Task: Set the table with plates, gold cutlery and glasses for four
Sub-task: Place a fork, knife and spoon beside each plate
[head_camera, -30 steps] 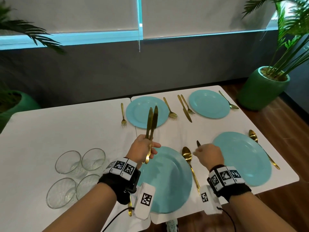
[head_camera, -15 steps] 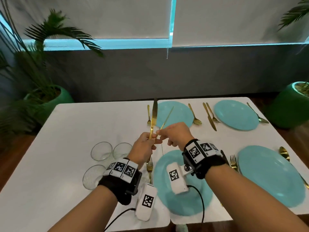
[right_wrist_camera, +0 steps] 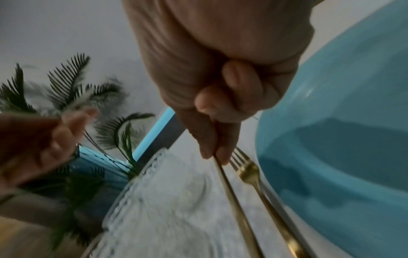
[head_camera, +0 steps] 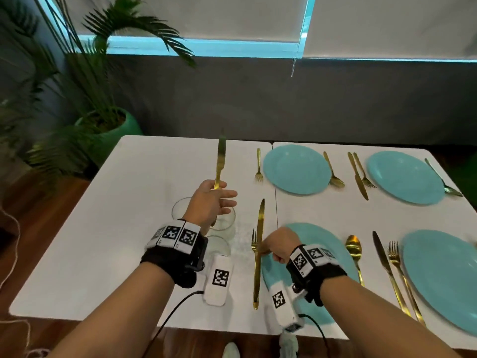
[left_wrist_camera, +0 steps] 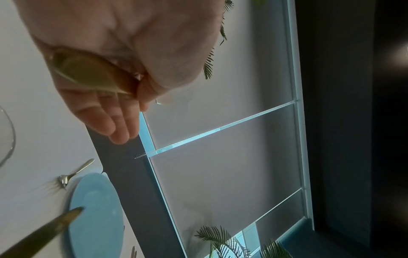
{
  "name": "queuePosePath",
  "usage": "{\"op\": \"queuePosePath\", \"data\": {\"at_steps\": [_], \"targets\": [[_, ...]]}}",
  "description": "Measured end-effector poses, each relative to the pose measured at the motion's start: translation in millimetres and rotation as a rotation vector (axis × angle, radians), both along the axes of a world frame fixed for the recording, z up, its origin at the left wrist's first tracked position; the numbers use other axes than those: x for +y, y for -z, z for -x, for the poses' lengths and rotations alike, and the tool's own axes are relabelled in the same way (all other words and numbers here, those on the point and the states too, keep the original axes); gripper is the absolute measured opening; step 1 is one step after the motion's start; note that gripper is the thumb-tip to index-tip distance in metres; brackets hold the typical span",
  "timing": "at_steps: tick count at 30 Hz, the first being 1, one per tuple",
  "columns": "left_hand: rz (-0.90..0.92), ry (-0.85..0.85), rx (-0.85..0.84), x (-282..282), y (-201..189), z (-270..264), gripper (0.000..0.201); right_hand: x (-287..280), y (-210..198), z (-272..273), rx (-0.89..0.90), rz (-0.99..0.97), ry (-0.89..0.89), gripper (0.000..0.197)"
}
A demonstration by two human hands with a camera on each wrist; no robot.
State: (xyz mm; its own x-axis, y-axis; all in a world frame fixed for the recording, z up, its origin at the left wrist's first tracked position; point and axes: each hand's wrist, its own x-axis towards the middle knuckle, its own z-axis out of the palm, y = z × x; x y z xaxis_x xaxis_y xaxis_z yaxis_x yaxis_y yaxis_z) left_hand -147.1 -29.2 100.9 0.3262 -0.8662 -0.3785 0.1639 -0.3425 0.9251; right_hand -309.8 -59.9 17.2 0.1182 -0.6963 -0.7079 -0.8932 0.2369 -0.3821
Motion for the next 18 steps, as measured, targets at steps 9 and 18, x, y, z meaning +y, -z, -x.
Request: {"op": "queuePosePath", "data": {"at_steps": [9, 18], "targets": [[-0.008, -0.001, -0.033, 6, 6, -7, 0.012, 7, 45, -35, 0.149, -0.045, -0.094, 0.025], [-0.024, -0.012, -0.043, 6, 11, -11, 0.014, 7, 55, -36, 0.238, 0.059, -0.037, 0.034]]}}
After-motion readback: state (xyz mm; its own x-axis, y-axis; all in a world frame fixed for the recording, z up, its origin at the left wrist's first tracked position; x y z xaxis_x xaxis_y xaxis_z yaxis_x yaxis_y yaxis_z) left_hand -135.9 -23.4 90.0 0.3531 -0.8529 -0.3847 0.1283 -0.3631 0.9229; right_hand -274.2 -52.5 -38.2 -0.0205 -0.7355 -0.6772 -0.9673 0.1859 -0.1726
